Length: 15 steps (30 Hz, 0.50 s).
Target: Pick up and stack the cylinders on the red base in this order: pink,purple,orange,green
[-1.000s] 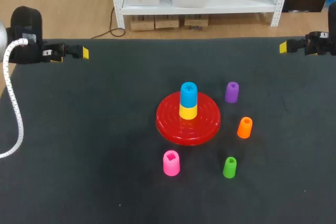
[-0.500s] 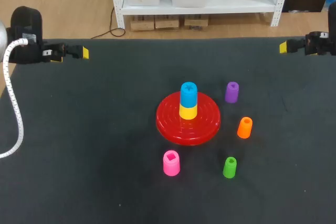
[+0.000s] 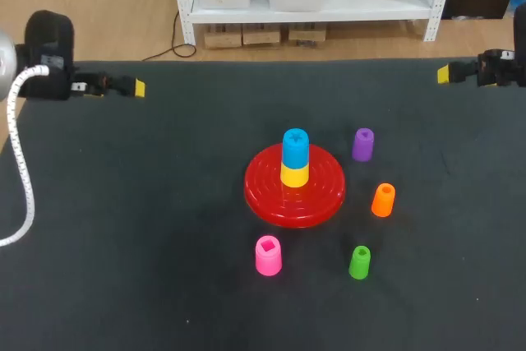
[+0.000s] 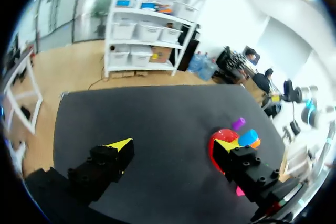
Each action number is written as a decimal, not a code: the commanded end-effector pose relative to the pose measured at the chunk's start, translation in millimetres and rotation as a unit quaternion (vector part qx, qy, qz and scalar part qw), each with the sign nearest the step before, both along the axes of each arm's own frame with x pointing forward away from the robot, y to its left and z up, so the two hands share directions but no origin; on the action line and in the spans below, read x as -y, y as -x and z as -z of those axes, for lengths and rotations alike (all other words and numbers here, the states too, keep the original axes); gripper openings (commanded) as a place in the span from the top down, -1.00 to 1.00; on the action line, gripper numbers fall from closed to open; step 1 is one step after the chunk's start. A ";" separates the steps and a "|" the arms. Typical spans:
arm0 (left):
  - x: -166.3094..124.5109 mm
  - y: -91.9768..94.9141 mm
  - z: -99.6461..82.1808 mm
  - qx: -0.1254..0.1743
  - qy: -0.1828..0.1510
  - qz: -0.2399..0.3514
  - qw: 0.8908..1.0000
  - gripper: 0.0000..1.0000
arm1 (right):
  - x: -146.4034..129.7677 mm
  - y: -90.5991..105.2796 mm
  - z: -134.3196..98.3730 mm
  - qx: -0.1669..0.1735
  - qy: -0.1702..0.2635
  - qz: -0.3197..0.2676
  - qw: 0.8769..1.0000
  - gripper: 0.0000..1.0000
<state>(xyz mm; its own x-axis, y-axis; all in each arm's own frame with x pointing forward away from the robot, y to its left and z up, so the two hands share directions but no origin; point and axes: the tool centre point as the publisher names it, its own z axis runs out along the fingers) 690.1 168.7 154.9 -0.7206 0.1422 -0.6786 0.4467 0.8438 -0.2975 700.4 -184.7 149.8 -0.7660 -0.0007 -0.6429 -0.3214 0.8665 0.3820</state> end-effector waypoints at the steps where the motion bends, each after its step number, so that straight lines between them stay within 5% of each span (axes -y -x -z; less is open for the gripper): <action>1: -4.1 14.1 -15.4 0.039 0.005 0.064 0.997 -1.00 | 0.2 0.2 0.0 0.000 0.000 0.000 1.000 -1.00; 7: 1.0 37.2 -34.9 0.092 -0.029 0.176 0.980 -1.00 | 0.2 0.2 0.0 0.000 0.000 0.000 1.000 -1.00; 15: -0.2 68.2 -50.6 0.138 -0.025 0.282 0.949 -1.00 | 0.2 0.2 0.0 0.000 0.000 0.000 1.000 -1.00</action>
